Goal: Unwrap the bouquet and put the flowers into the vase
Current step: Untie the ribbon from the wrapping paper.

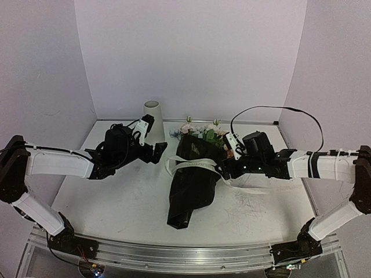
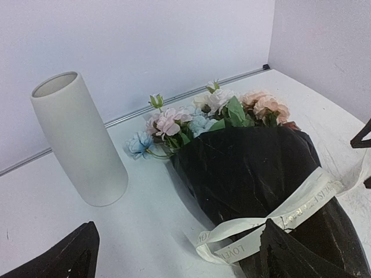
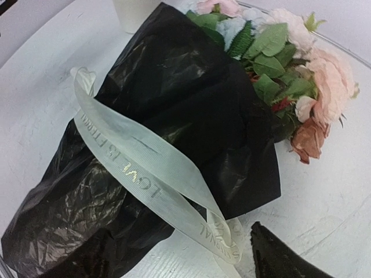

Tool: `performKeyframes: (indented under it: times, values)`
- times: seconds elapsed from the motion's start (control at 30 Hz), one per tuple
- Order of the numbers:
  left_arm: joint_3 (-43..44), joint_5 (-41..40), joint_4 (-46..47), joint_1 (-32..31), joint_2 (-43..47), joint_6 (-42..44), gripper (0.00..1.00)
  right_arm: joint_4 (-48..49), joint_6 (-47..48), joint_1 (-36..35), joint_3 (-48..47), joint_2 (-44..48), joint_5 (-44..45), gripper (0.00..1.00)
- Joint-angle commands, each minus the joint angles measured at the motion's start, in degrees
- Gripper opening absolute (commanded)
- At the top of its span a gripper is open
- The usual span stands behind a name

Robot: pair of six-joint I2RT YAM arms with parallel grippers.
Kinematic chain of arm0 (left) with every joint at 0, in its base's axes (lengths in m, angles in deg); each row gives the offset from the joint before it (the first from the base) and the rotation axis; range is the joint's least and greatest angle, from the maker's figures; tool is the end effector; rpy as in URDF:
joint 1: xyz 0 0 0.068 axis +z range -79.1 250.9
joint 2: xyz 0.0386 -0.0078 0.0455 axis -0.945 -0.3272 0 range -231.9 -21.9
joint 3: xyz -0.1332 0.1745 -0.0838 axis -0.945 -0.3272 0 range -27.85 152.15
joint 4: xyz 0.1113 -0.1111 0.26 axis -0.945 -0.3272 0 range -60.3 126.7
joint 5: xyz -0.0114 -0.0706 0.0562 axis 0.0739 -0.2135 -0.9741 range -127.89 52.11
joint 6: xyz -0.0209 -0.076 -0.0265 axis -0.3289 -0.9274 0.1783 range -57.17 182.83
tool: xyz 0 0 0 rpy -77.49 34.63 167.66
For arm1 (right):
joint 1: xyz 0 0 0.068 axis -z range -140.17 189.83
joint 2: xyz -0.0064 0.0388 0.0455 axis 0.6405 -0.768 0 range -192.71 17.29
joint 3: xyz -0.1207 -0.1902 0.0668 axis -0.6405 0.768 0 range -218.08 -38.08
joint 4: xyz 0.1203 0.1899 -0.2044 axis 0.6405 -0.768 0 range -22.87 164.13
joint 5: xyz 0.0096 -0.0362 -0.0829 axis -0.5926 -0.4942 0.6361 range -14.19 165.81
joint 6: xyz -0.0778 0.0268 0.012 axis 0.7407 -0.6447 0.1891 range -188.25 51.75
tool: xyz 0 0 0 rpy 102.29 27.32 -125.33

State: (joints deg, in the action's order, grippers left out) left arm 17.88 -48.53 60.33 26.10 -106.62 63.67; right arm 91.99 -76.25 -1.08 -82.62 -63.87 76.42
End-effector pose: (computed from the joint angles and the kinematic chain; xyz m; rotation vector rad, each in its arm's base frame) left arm 0.2952 -0.2741 0.1631 0.5949 1.7515 -0.3673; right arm 0.2973 0.2565 0.1636 -0.5419 1.8617 0.5658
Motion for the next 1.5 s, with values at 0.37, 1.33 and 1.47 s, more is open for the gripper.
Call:
performKeyframes:
  times: [0.37, 1.33, 1.47]
  values:
    - [7.3, 15.6, 2.0, 0.1, -5.7, 10.2, 0.93, -1.1, 0.2, -0.1, -9.3, -10.5, -7.8, 0.42]
    - [11.7, 16.5, -1.1, 0.0, -10.0, 10.7, 0.91, -3.1, -3.1, -0.1, -9.8, -9.3, -2.7, 0.02]
    - [13.6, 18.2, -2.0, -0.1, -13.1, 11.1, 0.86, -3.4, -3.7, -0.1, -9.3, -7.0, -1.1, 0.01]
